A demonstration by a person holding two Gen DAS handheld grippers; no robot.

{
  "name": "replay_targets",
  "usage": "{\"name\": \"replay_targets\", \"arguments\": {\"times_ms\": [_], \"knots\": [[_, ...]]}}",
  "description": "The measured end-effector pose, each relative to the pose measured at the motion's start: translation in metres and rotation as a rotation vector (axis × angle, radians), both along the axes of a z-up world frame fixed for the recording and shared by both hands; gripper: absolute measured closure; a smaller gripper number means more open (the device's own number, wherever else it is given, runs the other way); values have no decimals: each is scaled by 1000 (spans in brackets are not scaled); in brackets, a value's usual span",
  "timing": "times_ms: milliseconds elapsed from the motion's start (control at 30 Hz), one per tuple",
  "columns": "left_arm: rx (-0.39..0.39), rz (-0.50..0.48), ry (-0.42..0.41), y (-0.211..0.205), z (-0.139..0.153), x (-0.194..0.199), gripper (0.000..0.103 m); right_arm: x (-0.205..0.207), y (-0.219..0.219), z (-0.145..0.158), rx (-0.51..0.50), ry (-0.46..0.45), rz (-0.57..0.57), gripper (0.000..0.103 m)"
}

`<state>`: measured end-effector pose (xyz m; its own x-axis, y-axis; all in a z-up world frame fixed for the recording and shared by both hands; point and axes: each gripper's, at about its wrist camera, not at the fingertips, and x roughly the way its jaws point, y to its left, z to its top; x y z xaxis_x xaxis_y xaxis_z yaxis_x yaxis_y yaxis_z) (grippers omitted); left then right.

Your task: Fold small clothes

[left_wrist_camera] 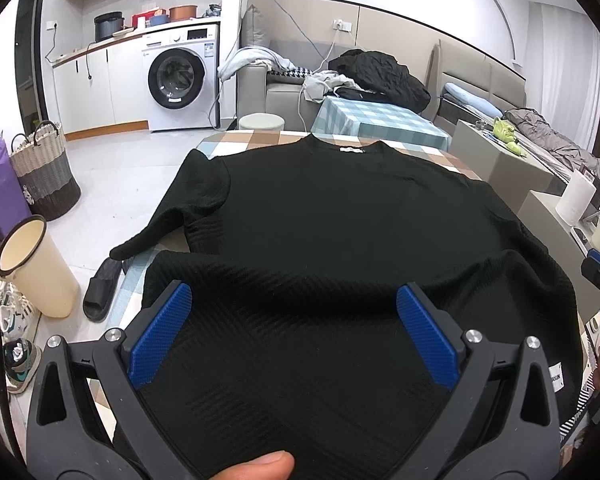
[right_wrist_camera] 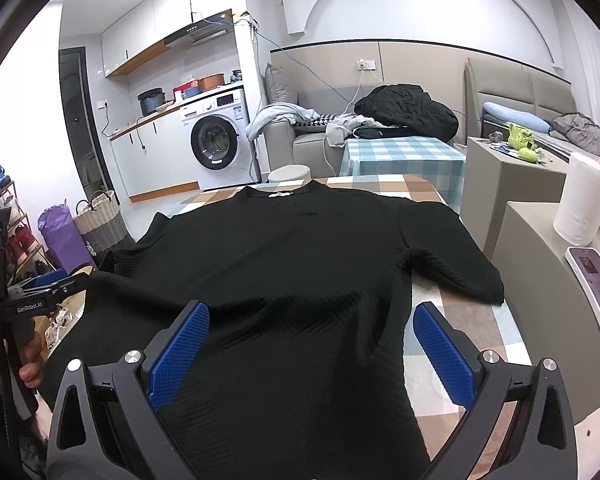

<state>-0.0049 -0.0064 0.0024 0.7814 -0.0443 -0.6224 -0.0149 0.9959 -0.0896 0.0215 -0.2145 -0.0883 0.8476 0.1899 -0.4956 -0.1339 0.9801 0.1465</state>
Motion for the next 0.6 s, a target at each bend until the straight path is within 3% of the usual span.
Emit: {"name": "replay_targets", "arguments": {"times_ms": [600], "knots": [[-19,-14,27,5,-12,11,1,8,3,2,-9,7,-1,0]]}}
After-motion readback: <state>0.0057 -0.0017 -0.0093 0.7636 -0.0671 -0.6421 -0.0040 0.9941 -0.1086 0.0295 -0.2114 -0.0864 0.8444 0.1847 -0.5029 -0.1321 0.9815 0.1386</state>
